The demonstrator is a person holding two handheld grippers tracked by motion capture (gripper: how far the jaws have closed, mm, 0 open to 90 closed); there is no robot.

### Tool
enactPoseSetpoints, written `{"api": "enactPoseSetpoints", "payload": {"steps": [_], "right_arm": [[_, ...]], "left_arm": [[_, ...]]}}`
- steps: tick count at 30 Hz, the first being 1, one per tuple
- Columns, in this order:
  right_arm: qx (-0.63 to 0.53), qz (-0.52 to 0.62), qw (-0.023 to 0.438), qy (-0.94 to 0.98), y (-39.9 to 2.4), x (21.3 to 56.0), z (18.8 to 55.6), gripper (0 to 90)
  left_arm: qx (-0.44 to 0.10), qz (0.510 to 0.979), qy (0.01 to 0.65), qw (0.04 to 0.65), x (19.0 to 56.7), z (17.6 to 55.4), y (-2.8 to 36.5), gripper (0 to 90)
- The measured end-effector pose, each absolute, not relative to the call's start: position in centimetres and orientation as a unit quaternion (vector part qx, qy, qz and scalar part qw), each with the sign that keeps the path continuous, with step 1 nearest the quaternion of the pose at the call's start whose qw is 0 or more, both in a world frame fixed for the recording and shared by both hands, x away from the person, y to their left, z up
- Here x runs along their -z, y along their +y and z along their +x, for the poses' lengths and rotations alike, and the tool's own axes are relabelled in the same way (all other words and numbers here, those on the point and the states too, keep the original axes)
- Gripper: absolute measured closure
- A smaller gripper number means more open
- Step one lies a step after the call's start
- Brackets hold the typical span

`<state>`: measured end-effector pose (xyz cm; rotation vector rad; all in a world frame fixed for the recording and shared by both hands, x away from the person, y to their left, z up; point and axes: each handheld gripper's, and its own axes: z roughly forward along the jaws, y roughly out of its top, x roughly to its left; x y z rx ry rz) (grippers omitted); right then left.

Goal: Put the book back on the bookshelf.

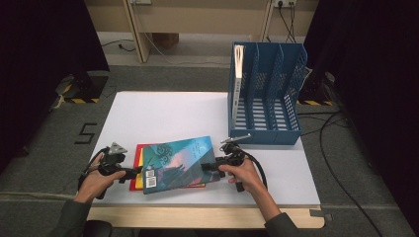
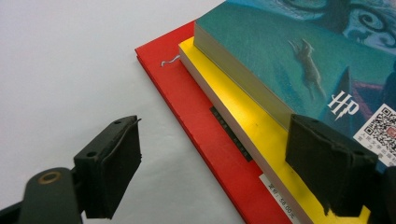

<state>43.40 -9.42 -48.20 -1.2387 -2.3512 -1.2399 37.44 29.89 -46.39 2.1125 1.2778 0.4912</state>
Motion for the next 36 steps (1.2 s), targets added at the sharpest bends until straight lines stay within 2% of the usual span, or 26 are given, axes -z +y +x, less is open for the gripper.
{"api": "enactPoseSetpoints", "payload": {"steps": [8,13,17,20,25,36], "right_arm": [[0.424,-0.424,0.133,-0.789,-8.9,48.8,43.6,24.2],[0.432,-0.433,0.132,-0.780,-9.1,48.4,43.6,34.1],[0.455,-0.434,0.117,-0.769,-9.6,47.7,43.6,39.6],[0.473,-0.426,0.110,-0.763,-10.1,46.6,43.6,43.5],[0.506,-0.401,0.105,-0.757,-10.8,44.5,43.5,51.9],[0.474,-0.380,0.102,-0.788,-9.7,39.5,43.9,57.5]], "left_arm": [[-0.186,0.798,0.482,0.310,46.5,37.4,29.8,18.7],[-0.179,0.797,0.483,0.315,46.6,37.4,29.9,20.5],[-0.168,0.798,0.478,0.327,46.6,37.3,29.6,29.1],[-0.170,0.801,0.472,0.326,46.5,37.2,29.1,35.4],[-0.174,0.804,0.467,0.324,46.5,37.2,28.7,35.6],[-0.181,0.814,0.450,0.321,46.4,36.9,27.6,42.7]]}}
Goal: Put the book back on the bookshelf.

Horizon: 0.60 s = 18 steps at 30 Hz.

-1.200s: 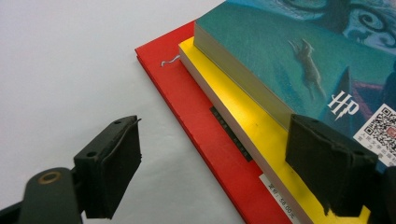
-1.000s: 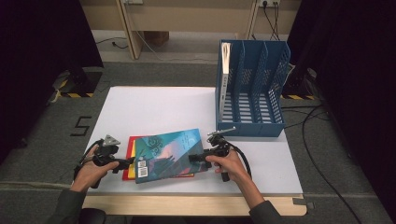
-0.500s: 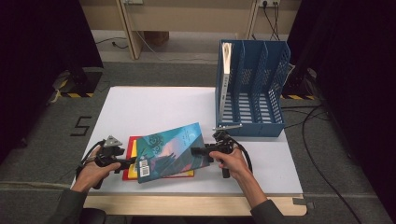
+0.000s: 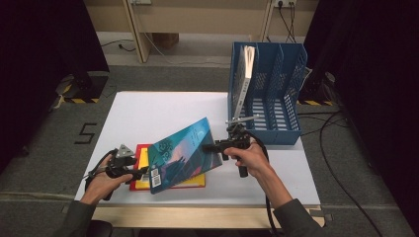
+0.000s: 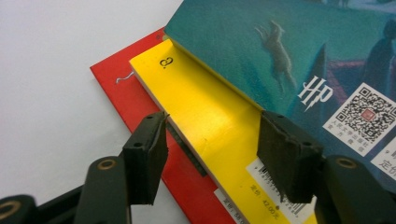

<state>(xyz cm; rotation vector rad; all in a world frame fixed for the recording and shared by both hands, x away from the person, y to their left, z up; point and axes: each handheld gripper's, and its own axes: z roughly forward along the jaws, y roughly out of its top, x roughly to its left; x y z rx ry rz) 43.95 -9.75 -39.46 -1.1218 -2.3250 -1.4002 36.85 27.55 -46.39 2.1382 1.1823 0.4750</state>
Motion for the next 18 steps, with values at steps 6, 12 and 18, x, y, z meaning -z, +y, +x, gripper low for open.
{"api": "enactPoseSetpoints", "payload": {"steps": [6,12,18], "right_arm": [[0.454,-0.384,0.103,-0.798,-8.7,38.3,44.7,58.1],[0.423,-0.373,0.104,-0.819,-7.6,37.1,45.0,57.8],[0.395,-0.356,0.102,-0.841,-6.2,35.5,44.8,57.4]], "left_arm": [[-0.184,0.815,0.447,0.319,46.4,36.8,27.4,44.0],[-0.185,0.815,0.446,0.319,46.4,36.7,27.4,44.3],[-0.184,0.816,0.441,0.324,46.4,36.7,27.1,45.4]]}}
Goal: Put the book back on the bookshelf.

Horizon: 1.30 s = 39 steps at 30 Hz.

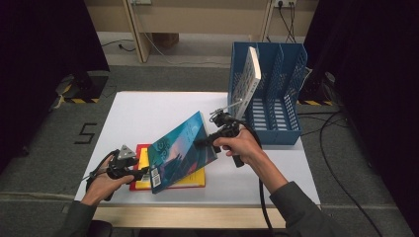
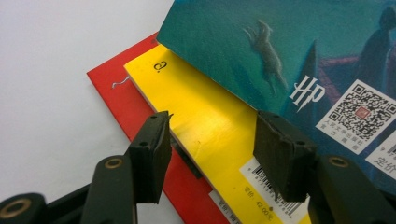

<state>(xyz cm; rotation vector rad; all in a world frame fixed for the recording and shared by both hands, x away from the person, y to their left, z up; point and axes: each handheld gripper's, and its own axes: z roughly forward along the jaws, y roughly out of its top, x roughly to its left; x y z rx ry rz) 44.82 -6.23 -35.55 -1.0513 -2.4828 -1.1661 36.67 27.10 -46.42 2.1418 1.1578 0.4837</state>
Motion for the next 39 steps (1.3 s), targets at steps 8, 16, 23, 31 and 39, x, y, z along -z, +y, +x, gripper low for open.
{"api": "enactPoseSetpoints", "payload": {"steps": [8,16,23,31,39], "right_arm": [[0.372,-0.326,0.085,-0.865,-5.1,34.3,44.6,58.7],[0.370,-0.301,0.064,-0.877,-5.6,32.5,44.6,66.4],[0.338,-0.301,0.032,-0.891,-6.3,29.8,44.6,68.4],[0.297,-0.304,-0.016,-0.905,-7.6,26.6,44.1,71.4],[0.272,-0.313,-0.058,-0.908,-9.5,25.2,43.8,73.8]], "left_arm": [[-0.175,0.814,0.444,0.333,46.6,36.8,27.2,37.4],[-0.142,0.801,0.453,0.364,47.0,37.2,27.6,15.7],[-0.147,0.765,0.492,0.390,47.1,37.9,29.7,14.9],[-0.151,0.747,0.517,0.390,48.1,38.5,31.1,14.9],[-0.162,0.714,0.552,0.400,48.8,39.0,32.8,14.3]]}}
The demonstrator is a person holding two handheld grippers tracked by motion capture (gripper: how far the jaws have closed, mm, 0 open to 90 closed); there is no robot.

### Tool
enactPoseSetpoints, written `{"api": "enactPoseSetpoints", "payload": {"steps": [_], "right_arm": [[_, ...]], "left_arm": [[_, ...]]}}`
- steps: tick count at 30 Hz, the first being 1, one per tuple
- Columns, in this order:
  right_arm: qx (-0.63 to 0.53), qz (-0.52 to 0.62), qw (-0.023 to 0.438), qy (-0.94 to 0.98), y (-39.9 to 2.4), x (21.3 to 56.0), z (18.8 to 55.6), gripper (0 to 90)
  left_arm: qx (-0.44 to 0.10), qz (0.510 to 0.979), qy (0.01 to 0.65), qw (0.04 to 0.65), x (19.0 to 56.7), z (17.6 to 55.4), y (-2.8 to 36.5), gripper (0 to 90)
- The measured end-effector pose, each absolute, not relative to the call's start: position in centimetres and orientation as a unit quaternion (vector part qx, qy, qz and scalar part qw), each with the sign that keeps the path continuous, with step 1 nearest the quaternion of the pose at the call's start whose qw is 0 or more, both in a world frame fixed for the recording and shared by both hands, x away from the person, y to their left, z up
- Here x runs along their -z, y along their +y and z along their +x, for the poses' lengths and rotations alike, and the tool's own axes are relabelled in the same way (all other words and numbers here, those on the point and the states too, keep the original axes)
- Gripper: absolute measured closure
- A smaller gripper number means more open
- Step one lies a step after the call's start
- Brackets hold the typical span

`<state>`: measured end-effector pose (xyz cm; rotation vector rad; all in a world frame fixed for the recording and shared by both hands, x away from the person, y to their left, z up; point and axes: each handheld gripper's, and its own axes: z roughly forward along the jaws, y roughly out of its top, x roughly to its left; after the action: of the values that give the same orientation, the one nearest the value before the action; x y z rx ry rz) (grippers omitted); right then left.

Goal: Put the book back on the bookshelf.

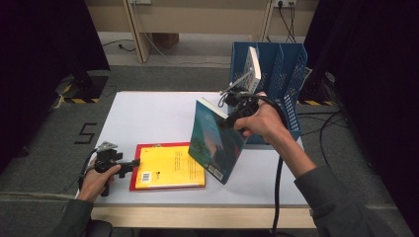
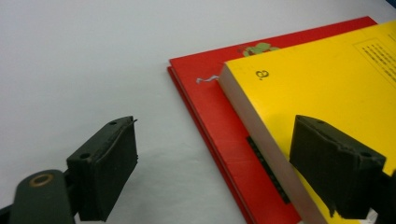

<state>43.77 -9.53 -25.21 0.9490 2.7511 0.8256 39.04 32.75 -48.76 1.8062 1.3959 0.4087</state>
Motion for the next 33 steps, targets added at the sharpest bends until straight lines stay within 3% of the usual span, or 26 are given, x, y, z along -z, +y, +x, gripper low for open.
{"api": "enactPoseSetpoints", "payload": {"steps": [12,33], "right_arm": [[-0.231,0.340,0.097,0.906,-12.8,25.4,43.6,73.7],[-0.255,0.396,0.065,0.880,-16.6,26.8,43.2,71.7]], "left_arm": [[-0.180,0.711,0.568,0.373,49.9,39.4,33.7,14.5],[-0.189,0.711,0.564,0.376,50.1,39.7,33.7,12.0]]}}
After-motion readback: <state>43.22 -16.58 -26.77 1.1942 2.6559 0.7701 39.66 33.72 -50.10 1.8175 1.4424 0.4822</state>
